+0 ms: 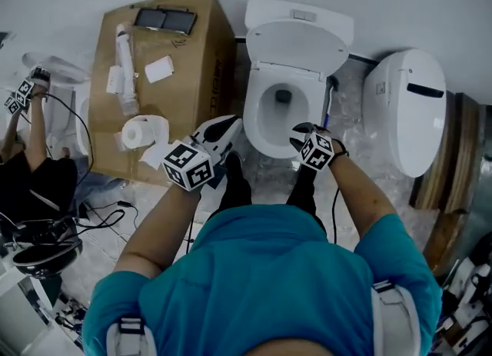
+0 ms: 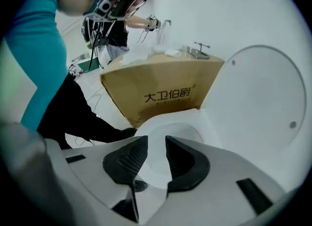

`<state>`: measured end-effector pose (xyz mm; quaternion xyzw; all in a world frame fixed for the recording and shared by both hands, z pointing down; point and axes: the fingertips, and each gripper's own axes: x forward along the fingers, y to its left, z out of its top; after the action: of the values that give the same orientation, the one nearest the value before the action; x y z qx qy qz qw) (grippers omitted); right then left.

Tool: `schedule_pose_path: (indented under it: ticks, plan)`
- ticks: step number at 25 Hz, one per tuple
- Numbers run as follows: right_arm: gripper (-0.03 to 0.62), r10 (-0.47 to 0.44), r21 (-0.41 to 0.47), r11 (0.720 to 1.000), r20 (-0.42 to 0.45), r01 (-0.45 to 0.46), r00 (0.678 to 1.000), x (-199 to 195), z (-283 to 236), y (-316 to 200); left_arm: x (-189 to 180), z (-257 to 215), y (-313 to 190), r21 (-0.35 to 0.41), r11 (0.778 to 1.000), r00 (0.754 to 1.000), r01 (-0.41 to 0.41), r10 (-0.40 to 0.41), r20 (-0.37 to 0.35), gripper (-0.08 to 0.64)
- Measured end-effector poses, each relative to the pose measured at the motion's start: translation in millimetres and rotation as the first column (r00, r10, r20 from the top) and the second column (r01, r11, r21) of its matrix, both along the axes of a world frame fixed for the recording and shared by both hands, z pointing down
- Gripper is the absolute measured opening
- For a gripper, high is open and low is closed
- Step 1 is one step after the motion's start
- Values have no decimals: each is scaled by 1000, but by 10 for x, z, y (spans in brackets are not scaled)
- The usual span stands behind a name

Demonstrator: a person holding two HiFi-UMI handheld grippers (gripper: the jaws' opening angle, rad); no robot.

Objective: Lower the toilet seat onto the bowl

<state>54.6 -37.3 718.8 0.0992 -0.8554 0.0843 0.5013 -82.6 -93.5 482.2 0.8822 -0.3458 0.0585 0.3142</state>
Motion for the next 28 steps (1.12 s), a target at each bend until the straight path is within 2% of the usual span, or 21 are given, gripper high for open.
schedule_pose_path:
  ticks: [5, 10, 13, 18, 23, 28]
  plan:
    - [96, 100, 41, 994, 100, -105, 990, 70, -817, -337, 22, -567, -87, 72, 997, 1000, 5, -5, -1, 5]
    - [71, 216, 47, 971, 230, -233, 949, 113, -1648, -600, 50, -1058, -163, 130, 991, 1000, 12, -10, -19, 5]
    - [57, 275, 51, 950, 330, -308, 903, 114, -2197, -817, 89, -1373, -246, 174, 985, 999, -1, 7, -34, 5]
    - [41, 347, 47, 907, 481, -419, 805, 214, -3068, -1056, 161, -1841, -285, 255, 967, 998, -21, 35, -49, 5]
    - [29, 366, 65, 872, 570, -485, 735, 386, -3735, -1104, 122, -2219, -290, 307, 952, 997, -7, 32, -77, 4]
    - [9, 383, 61, 830, 659, -554, 647, 608, -4384, -1139, 113, -2614, -401, 351, 936, 993, 11, 29, -110, 5]
